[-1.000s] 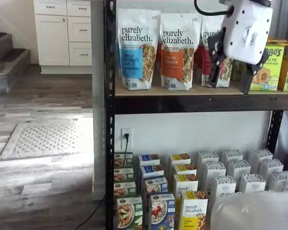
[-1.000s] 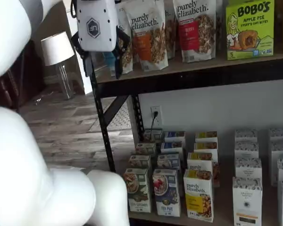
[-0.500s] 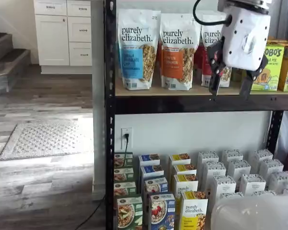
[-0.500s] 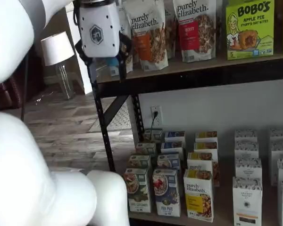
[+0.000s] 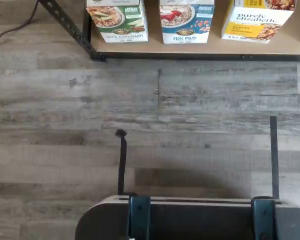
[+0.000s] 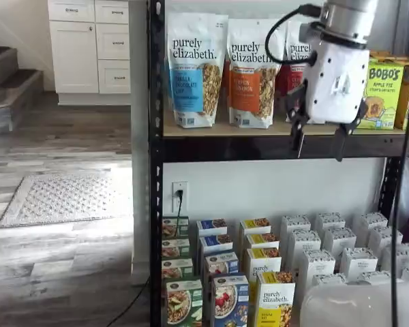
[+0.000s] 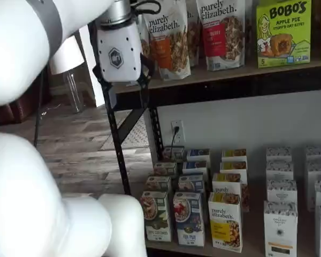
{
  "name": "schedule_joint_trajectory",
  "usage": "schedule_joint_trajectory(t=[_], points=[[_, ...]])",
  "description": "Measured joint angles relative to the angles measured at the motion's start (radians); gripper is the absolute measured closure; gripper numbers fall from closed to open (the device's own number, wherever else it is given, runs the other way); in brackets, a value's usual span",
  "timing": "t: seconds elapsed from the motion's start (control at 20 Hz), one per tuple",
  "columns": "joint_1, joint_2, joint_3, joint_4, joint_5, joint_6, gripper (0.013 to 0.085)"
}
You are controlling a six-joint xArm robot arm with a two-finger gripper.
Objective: Pick up the blue and white box that is on the bottom shelf, the second box from the left
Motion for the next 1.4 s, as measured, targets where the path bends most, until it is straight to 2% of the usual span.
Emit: schedule_joint_trajectory(t=[0.1,0.4,0.65,1.15,1.25,1.4], points=[[0.009,0.001,0.029,0.002,-0.030,0.007,0.0130],[0.072,0.010,0.123,-0.030,-0.142,0.056,0.0130],[0.111,0.028,0.191,-0.024,-0.218,0.091,0.0130],[0.231,0.082,0.312,-0.033,-0.375,0.199,0.0130],[0.244,0.099,0.337,-0.034,-0.420,0.210,0.0130],[0.239,0.118,0.371,-0.025,-0.493,0.198,0.0130]])
